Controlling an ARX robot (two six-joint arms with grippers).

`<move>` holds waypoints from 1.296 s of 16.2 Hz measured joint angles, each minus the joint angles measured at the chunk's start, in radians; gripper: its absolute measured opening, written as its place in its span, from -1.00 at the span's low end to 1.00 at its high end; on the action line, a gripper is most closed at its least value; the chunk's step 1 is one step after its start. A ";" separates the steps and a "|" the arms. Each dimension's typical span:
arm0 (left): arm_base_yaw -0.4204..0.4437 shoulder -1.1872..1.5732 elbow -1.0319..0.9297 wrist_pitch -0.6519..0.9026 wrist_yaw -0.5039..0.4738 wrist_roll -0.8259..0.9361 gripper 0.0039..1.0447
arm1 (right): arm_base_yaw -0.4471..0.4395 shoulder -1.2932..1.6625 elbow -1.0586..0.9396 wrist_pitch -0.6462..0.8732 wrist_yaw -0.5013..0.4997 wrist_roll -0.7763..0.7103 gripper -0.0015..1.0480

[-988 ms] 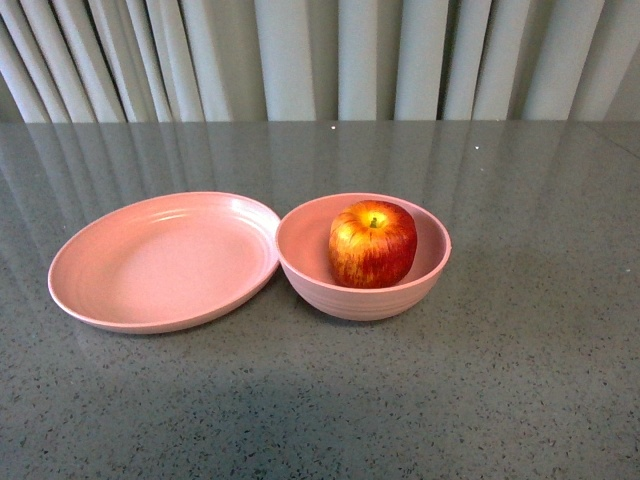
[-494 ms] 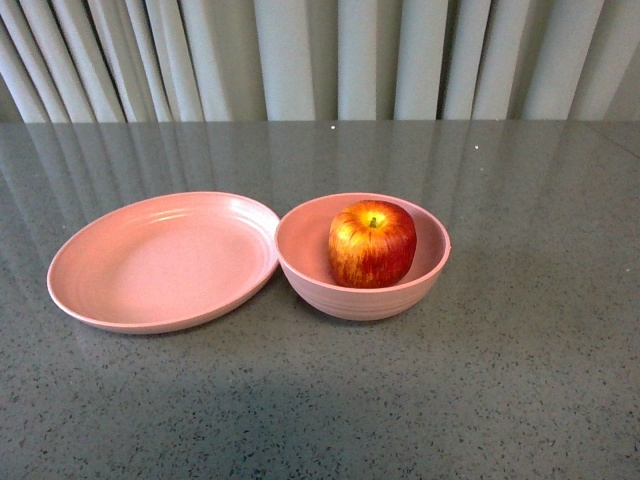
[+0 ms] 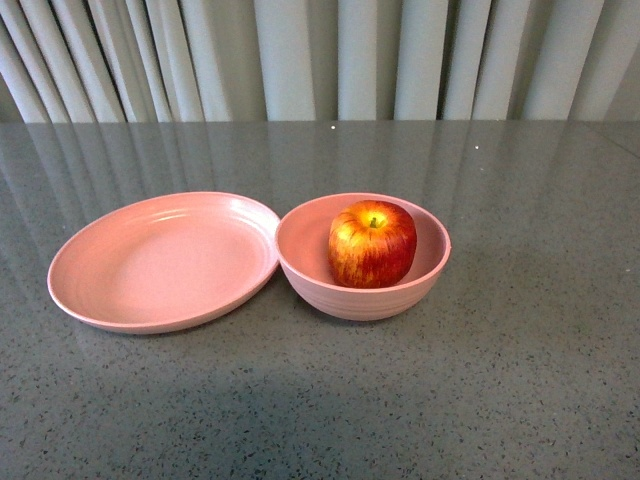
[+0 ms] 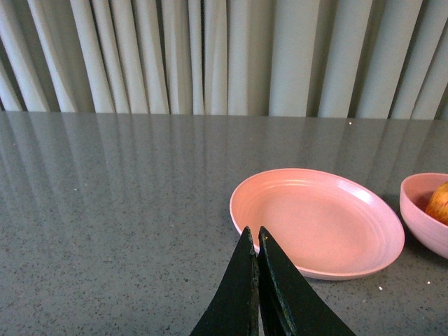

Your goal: Move apple from plate to bowl

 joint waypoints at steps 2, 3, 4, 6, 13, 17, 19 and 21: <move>0.000 -0.147 0.001 -0.191 -0.001 0.000 -0.98 | 0.000 0.000 0.000 0.000 0.000 0.000 0.87; 0.000 -0.167 0.003 -0.158 0.002 0.001 -0.98 | 0.000 0.000 0.000 0.000 0.000 0.000 0.87; 0.000 -0.167 0.001 -0.190 0.002 0.002 -0.98 | 0.000 0.000 0.000 0.001 0.000 0.000 0.87; 0.000 -0.167 0.001 -0.176 0.000 0.003 -0.98 | 0.000 0.000 0.000 0.000 0.000 0.000 0.87; 0.000 -0.167 0.001 -0.179 0.000 0.003 -0.13 | 0.000 0.000 0.000 0.000 0.000 0.000 0.87; 0.000 -0.167 0.001 -0.179 0.000 0.003 0.81 | 0.000 0.000 0.000 0.000 0.000 0.000 0.87; 0.000 -0.167 0.001 -0.179 0.000 0.004 0.87 | 0.000 0.000 0.000 0.000 0.000 0.000 0.87; 0.000 -0.167 0.001 -0.179 0.000 0.004 0.88 | 0.000 0.000 0.000 0.000 0.000 0.000 0.87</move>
